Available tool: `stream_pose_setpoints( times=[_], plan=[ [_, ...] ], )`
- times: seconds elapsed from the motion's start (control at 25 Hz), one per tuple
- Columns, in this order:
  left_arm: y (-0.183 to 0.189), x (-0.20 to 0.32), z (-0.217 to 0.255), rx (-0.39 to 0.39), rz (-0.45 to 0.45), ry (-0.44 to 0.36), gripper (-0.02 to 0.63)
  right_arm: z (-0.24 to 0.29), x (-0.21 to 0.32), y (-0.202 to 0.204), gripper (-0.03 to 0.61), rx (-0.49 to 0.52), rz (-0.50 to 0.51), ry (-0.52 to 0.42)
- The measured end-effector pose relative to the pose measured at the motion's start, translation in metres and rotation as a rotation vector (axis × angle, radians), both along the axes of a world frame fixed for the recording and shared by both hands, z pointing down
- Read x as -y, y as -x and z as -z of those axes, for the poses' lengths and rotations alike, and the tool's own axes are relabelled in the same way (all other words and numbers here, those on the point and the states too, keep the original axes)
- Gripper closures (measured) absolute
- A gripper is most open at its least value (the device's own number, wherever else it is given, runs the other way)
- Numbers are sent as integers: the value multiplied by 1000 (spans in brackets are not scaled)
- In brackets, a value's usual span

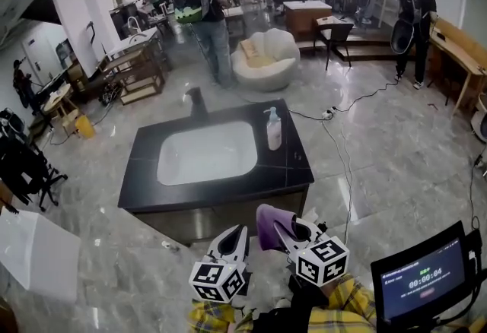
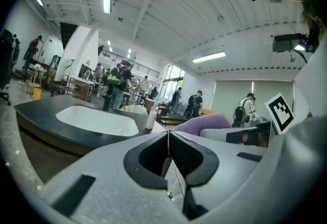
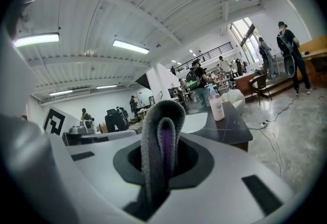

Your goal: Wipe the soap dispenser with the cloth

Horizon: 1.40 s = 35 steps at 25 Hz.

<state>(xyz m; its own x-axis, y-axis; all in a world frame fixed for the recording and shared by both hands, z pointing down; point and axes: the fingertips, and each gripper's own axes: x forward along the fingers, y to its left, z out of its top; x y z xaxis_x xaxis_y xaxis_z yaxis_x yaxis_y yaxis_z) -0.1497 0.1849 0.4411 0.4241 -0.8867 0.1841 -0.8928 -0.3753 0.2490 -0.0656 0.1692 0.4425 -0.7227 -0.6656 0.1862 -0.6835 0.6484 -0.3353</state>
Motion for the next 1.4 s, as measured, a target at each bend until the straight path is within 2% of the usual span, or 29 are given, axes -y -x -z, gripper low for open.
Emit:
stream_pose_setpoints(
  times=[0.24, 0.6, 0.88, 1.4],
  plan=[
    [5, 44, -7, 3, 16, 19, 607, -5, 45, 5, 535, 0, 15, 8],
    [-10, 145, 3, -3, 15, 33, 607, 6, 146, -6, 535, -2, 22, 23],
    [-22, 205, 11, 12, 21, 20, 607, 13, 207, -17, 535, 4, 24, -3],
    [-43, 281, 20, 31, 37, -1, 607, 21, 277, -33, 535, 22, 59, -30]
  ],
)
